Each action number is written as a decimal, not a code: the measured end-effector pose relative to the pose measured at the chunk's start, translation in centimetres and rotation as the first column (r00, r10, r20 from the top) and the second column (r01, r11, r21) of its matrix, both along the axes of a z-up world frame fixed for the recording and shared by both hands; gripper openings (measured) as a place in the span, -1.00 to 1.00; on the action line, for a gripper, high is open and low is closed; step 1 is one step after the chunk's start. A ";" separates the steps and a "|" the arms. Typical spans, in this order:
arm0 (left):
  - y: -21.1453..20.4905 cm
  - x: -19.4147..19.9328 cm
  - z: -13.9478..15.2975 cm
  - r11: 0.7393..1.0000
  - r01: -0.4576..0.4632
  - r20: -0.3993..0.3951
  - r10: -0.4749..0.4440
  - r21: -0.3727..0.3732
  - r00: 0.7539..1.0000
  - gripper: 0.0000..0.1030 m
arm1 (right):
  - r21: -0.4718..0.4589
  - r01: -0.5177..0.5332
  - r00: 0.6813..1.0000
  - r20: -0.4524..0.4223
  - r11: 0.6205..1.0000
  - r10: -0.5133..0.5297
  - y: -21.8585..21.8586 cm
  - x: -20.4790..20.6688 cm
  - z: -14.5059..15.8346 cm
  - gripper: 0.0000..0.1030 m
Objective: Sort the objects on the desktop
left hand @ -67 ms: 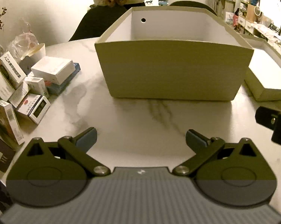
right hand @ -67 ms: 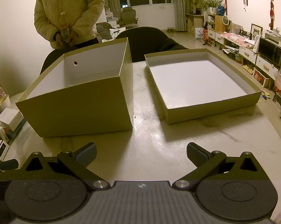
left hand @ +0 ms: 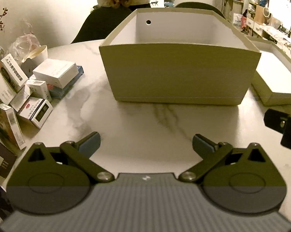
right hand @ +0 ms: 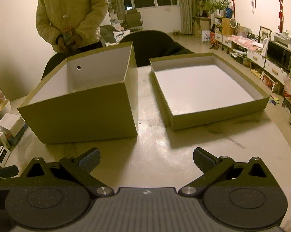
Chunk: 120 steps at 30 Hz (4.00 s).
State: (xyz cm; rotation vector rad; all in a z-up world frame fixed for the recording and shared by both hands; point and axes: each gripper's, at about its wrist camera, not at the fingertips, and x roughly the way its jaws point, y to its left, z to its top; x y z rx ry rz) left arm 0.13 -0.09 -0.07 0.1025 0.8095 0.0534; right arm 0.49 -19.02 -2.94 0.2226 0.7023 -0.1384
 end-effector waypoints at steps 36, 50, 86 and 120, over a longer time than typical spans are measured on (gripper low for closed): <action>1.7 0.2 -0.4 0.998 -0.024 -0.038 0.022 -0.066 0.999 1.00 | -0.047 -0.041 0.999 -0.003 0.998 0.041 7.7 -7.2 2.4 0.99; 3.8 0.5 -0.1 0.989 -0.117 -0.021 0.115 -0.095 0.993 1.00 | -0.027 -0.042 0.999 -0.014 0.999 0.042 8.8 -7.4 3.3 0.99; 17.1 -6.1 1.9 0.896 -0.428 0.043 0.435 -0.117 0.899 1.00 | -0.032 -0.547 0.833 0.080 0.836 0.548 17.0 -0.1 2.3 0.99; 25.9 -12.7 0.1 0.879 -0.446 0.004 0.454 -0.169 0.891 1.00 | 0.063 -0.986 0.150 -0.077 0.155 0.986 41.0 2.7 7.7 0.78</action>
